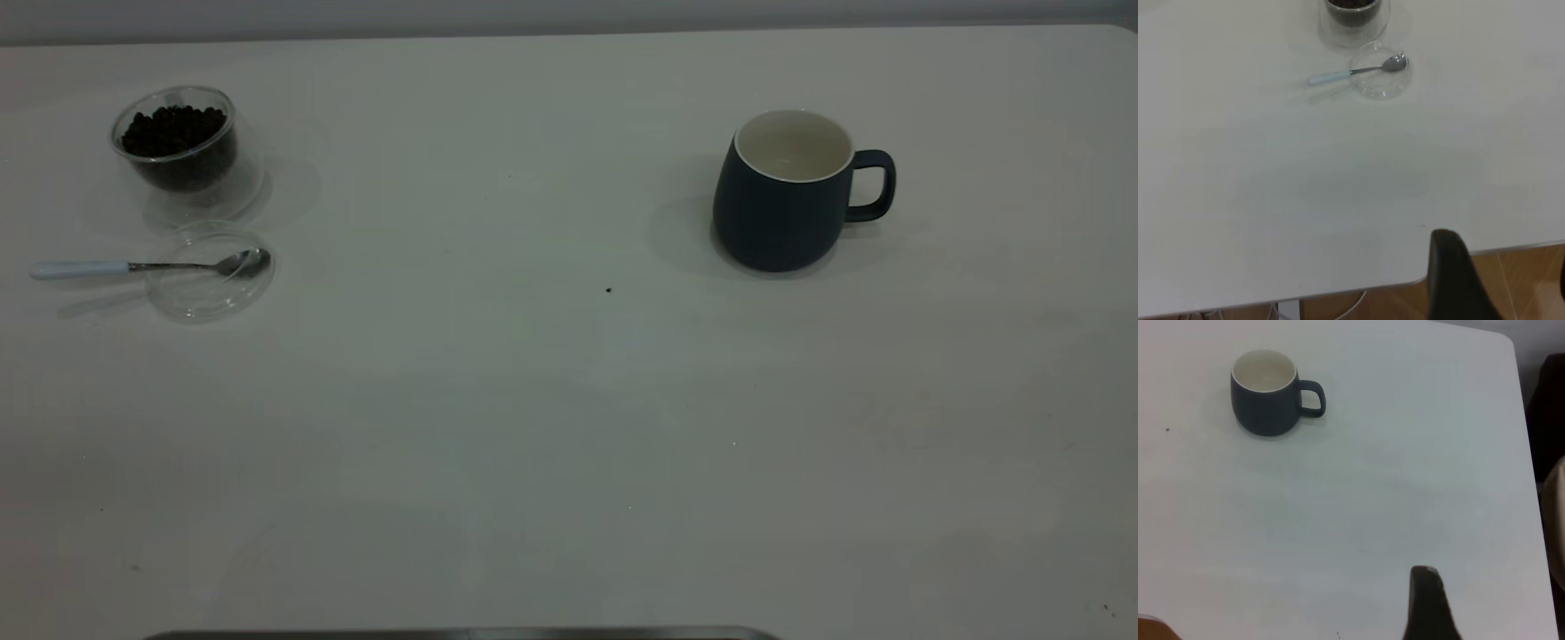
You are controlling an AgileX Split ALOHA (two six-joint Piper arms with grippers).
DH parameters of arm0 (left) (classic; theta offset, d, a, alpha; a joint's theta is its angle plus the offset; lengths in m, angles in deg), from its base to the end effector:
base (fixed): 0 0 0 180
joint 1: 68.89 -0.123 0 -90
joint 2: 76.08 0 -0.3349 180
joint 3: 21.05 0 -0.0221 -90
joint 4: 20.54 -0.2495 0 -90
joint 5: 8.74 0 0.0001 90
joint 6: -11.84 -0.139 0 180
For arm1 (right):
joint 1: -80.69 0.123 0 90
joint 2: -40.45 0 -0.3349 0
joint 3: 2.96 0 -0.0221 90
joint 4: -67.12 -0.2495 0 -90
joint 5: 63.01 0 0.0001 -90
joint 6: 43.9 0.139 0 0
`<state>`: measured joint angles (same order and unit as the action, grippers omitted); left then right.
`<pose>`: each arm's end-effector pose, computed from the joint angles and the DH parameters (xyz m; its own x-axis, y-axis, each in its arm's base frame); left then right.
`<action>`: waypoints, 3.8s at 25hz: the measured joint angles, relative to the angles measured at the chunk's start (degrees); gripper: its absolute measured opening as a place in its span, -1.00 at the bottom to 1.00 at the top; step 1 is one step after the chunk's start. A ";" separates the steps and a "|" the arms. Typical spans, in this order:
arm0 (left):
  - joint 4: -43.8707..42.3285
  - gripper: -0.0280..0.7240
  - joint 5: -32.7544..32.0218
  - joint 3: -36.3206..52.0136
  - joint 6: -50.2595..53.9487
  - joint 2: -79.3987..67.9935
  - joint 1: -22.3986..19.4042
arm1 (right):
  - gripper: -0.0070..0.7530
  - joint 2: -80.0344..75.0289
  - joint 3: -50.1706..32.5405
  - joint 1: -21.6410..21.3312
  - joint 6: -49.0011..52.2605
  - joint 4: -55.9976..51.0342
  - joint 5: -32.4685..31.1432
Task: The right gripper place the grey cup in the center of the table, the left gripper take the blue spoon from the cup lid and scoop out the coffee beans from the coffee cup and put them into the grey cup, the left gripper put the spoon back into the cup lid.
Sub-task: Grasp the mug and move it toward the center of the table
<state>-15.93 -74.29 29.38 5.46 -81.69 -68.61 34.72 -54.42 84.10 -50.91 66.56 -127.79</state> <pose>-0.0206 -0.0101 0.2409 -0.5160 0.0802 -0.8528 0.1078 0.9938 0.0283 -0.0177 0.0002 0.2365 -0.5169 -0.1489 -0.8430 -0.1288 0.9871 -0.0954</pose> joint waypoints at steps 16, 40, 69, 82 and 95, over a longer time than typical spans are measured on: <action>0.00 0.27 0.00 0.00 0.00 0.00 0.00 | 0.23 0.00 0.00 0.00 0.00 0.00 0.00; 0.00 0.27 0.00 0.00 0.07 0.00 0.00 | 0.23 -3.32 0.75 0.00 3.27 -5.97 8.93; 0.00 0.27 0.00 0.00 0.02 0.00 0.00 | 0.23 -108.38 29.93 0.00 -54.65 -62.88 44.83; 0.00 0.27 0.00 0.00 0.02 0.00 0.00 | 0.23 -129.09 47.52 0.29 -57.77 -65.56 42.66; 0.00 0.27 0.00 0.00 0.07 0.00 0.00 | 0.23 -136.78 49.32 6.51 -66.27 -69.16 46.52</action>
<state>-15.93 -74.29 29.38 5.53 -81.69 -68.61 -102.05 -5.09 90.61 -117.19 -2.60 -81.27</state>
